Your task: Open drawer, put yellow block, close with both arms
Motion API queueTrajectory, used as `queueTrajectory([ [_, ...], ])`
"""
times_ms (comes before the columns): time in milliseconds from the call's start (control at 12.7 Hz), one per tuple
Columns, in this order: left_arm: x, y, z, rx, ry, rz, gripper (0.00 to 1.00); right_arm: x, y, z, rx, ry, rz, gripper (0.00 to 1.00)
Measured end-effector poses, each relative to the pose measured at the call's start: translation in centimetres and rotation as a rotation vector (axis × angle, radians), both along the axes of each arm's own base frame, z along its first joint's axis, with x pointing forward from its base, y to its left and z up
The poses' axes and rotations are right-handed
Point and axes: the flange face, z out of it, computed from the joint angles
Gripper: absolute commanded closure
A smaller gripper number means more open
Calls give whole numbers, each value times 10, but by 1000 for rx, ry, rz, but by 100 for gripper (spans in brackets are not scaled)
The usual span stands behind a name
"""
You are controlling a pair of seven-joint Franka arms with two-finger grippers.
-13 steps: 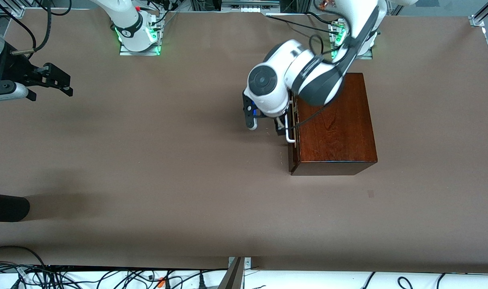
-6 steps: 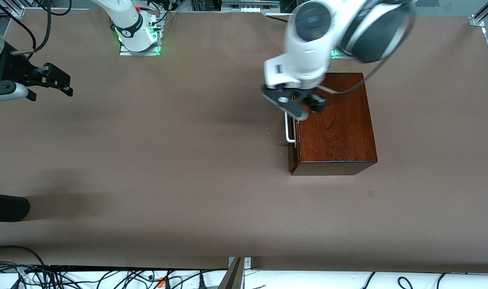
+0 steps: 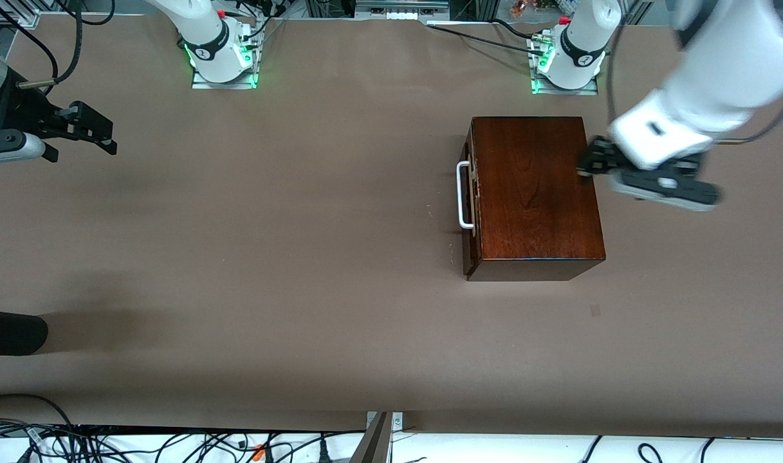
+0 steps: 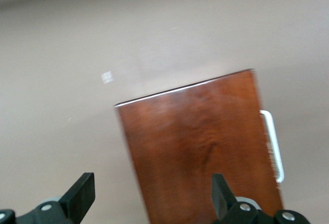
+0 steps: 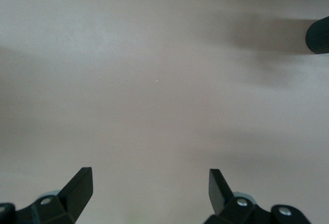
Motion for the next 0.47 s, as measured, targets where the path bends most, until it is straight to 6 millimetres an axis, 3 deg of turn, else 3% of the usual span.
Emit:
queueTrajectory([
  [236, -14, 75, 0, -2, 11, 124, 0, 0, 0, 0, 0, 0, 0, 0],
  [472, -33, 96, 3, -6, 11, 163, 0, 0, 0, 0, 0, 0, 0, 0],
])
